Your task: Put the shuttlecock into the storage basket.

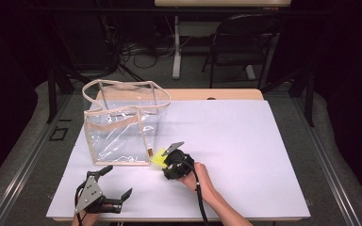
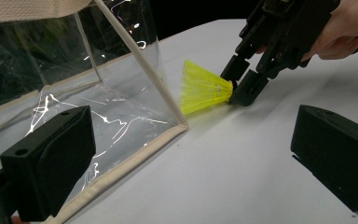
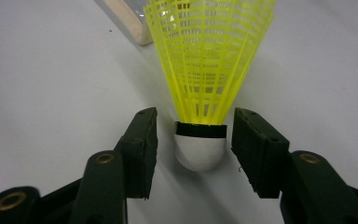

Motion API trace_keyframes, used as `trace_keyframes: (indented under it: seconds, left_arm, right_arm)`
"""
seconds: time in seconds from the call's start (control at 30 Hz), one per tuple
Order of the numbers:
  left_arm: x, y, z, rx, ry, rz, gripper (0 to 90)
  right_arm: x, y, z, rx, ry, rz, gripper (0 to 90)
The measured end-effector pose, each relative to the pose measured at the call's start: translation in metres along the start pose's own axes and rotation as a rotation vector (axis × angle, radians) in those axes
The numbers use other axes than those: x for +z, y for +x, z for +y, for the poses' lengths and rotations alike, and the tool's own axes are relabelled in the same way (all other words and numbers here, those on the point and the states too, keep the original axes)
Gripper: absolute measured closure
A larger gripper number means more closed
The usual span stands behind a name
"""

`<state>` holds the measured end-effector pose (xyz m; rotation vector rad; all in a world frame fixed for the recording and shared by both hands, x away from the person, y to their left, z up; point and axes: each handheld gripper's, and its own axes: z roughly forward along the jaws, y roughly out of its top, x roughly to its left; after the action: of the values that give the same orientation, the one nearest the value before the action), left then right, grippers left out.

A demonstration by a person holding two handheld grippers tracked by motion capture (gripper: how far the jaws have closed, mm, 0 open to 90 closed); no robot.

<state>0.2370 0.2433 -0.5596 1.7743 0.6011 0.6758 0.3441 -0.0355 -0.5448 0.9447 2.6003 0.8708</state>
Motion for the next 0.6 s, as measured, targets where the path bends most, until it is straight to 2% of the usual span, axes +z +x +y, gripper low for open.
trace_keyframes:
  seconds: [0.2, 0.47, 0.6]
  left_arm:
    - [0.0000, -0.0002, 0.0002, 0.004, 0.004, -0.003, 0.0]
    - [-0.0001, -0.0006, 0.0004, 0.006, 0.007, -0.008, 0.0]
    - [-0.0001, -0.0008, 0.0004, 0.003, 0.004, -0.006, 0.0]
  right_arm:
    - [0.0025, -0.0007, -0.0005, 0.013, -0.003, 0.004, 53.8]
    - [0.0041, -0.0019, -0.0017, 0.037, -0.005, 0.005, 63.5]
    - [0.0036, -0.0026, -0.0021, 0.055, -0.005, 0.012, 64.0]
